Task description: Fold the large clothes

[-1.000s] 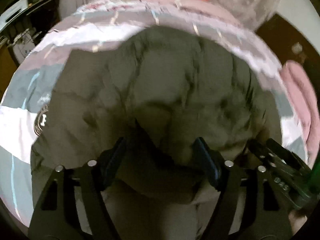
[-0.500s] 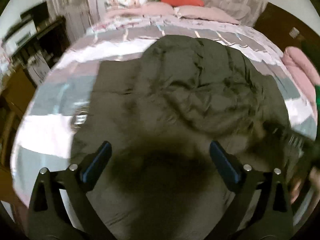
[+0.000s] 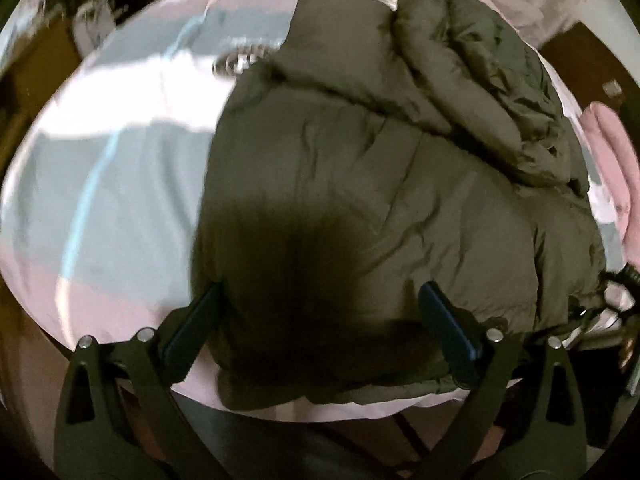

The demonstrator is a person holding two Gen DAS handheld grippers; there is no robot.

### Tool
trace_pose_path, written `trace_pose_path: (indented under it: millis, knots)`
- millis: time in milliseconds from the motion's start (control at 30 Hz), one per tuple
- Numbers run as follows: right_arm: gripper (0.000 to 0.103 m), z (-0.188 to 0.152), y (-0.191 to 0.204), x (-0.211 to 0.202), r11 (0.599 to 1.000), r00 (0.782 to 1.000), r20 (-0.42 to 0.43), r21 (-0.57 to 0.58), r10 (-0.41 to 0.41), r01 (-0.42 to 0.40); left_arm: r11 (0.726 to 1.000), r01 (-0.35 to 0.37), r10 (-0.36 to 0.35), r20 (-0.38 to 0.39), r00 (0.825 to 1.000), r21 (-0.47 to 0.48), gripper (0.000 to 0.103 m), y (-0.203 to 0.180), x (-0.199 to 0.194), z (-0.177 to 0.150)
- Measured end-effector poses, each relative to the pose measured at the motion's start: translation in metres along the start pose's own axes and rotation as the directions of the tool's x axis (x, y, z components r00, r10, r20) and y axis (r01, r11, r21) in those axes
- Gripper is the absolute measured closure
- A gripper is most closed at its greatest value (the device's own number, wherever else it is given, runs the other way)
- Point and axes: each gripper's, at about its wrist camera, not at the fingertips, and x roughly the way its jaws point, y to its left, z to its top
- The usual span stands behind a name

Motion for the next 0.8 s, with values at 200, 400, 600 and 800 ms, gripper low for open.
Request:
trace_pose_path:
  millis: [200,400,600,800]
  knots:
    - [0.001,-0.002,-0.016,0.043,0.966,0.963,-0.141,0.154,0.228,-0.206,1.000,0.006,-0.006,-0.070,0.998,-0.006,0.036,-0.012,0.021,-0.002]
    - [0.059,-0.006,-0.010,0.031,0.956,0.954,-0.101,0.113,0.283,-0.272,0.983,0.147,-0.157,-0.085,0.984,-0.108,0.083,0.010,0.020,0.004]
    - [0.046,-0.006,-0.014,0.017,0.975,0.974,-0.107,0.118,0.199,-0.186,0.968,0.186,-0.204,-0.099,0.974,-0.170,0.079,0.027,0.016,0.004]
    - [0.019,-0.001,-0.027,-0.052,0.957,0.965,0.181,0.187,0.188,-0.221,0.973,0.163,-0.180,-0.100,0.979,-0.161,0.048,0.021,0.022,0.012]
